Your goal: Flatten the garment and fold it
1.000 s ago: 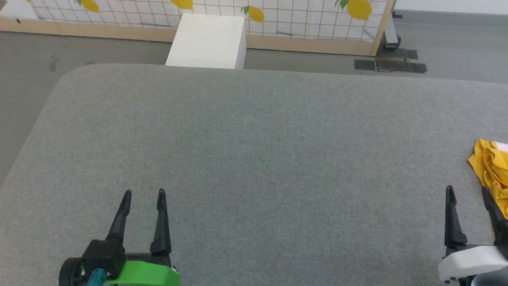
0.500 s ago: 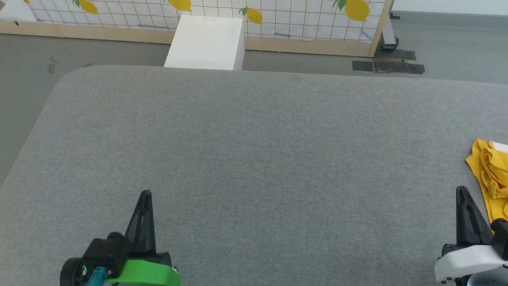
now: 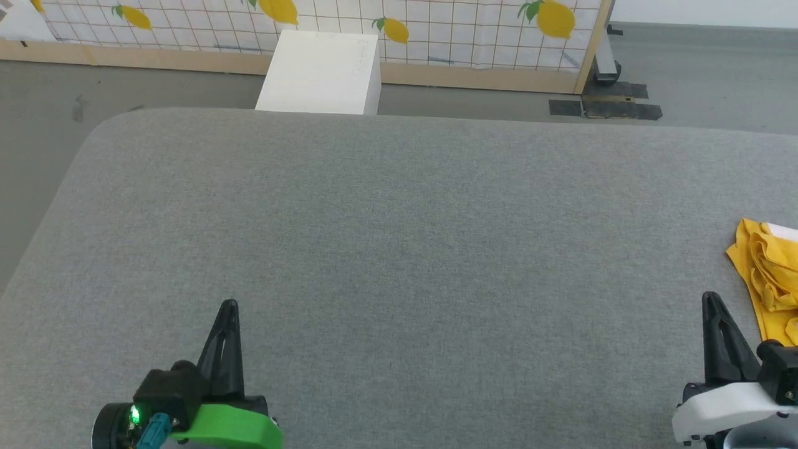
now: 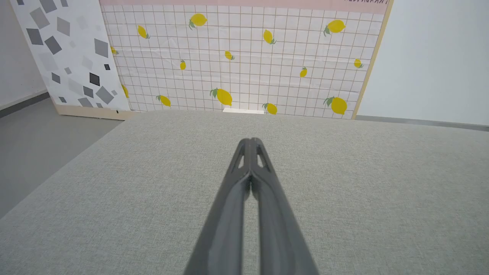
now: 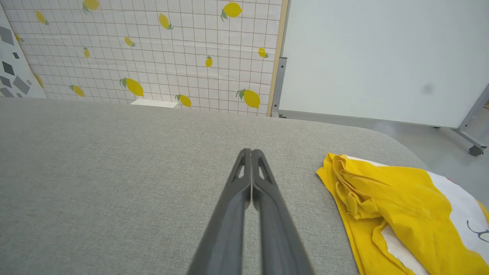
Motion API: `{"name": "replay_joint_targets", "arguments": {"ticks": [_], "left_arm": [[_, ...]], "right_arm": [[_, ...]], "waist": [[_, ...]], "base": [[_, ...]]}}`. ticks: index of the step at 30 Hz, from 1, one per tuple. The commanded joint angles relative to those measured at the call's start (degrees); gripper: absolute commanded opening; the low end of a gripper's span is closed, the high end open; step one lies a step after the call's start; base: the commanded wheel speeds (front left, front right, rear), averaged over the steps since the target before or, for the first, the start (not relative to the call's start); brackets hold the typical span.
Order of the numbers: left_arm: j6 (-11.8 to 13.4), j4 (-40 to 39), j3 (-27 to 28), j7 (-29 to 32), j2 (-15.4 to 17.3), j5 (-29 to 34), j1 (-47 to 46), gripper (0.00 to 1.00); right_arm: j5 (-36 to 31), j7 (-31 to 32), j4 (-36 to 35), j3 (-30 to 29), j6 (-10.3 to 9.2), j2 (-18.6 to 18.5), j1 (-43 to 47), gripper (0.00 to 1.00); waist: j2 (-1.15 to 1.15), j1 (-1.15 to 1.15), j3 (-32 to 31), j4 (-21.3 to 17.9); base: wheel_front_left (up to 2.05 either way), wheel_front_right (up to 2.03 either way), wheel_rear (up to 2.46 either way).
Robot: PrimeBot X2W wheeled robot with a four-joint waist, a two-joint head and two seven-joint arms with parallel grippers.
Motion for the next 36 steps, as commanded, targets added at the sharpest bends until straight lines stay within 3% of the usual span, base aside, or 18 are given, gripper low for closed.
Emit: {"name": "replay_joint_targets", "arguments": {"ticks": [1, 36], "left_arm": [[-0.14, 0.37, 0.25, 0.43, -0.43, 0.42, -1.01, 0.00], [-1.06, 1.71, 2.06, 4.82, -1.83, 3.89, -2.93, 0.00]], "right_arm": [[0.28, 0.28, -0.35, 0.52, -0.02, 0.01, -0.74, 0.00], [0.69, 3.59, -1.31, 5.09, -0.05, 0.02, -1.81, 0.00]], "waist": [[0.00, 0.00, -0.07, -0.05], [0.00, 0.00, -1.51, -1.08]], "base": [[0.00, 0.00, 0.00], [0.00, 0.00, 0.00]]}}
